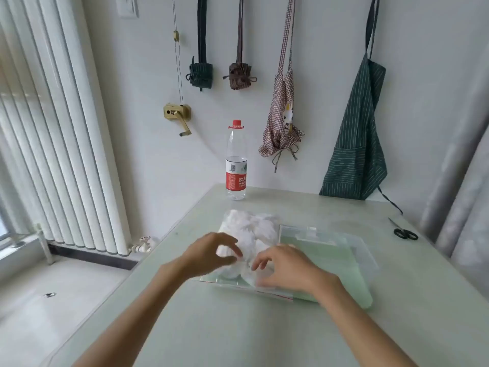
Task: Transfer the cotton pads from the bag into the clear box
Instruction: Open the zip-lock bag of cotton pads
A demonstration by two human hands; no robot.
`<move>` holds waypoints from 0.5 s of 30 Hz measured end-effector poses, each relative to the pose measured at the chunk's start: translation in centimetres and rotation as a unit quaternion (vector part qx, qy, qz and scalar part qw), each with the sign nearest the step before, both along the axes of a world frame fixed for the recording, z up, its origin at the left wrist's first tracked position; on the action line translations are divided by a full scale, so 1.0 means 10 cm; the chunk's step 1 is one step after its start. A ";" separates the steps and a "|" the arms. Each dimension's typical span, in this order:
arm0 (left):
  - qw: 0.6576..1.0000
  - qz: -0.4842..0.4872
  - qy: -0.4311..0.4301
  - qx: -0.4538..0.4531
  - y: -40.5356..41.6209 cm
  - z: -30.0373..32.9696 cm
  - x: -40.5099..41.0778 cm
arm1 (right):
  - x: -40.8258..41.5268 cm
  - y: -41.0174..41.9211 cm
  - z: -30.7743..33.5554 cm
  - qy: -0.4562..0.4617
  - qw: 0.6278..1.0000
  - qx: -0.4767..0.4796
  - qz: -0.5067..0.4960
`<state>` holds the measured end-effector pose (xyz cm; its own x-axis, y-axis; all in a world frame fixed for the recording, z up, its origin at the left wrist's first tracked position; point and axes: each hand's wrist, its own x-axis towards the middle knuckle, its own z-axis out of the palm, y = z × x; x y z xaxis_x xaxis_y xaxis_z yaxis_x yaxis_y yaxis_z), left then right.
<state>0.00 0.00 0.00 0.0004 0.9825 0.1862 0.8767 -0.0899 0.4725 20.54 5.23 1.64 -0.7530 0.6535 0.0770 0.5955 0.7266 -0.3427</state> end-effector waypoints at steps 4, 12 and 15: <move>1.000 -0.027 0.009 -0.012 -0.08 -0.39 0.03 | -0.05 -0.11 -0.34 -0.059 0.990 0.127 0.014; 0.996 0.069 0.045 0.016 -0.09 -0.46 0.10 | -0.23 0.11 -0.55 0.103 0.933 0.343 -0.032; 0.982 0.184 -0.017 0.034 -0.02 -0.41 0.15 | -0.43 0.22 -0.43 0.166 0.904 0.392 -0.038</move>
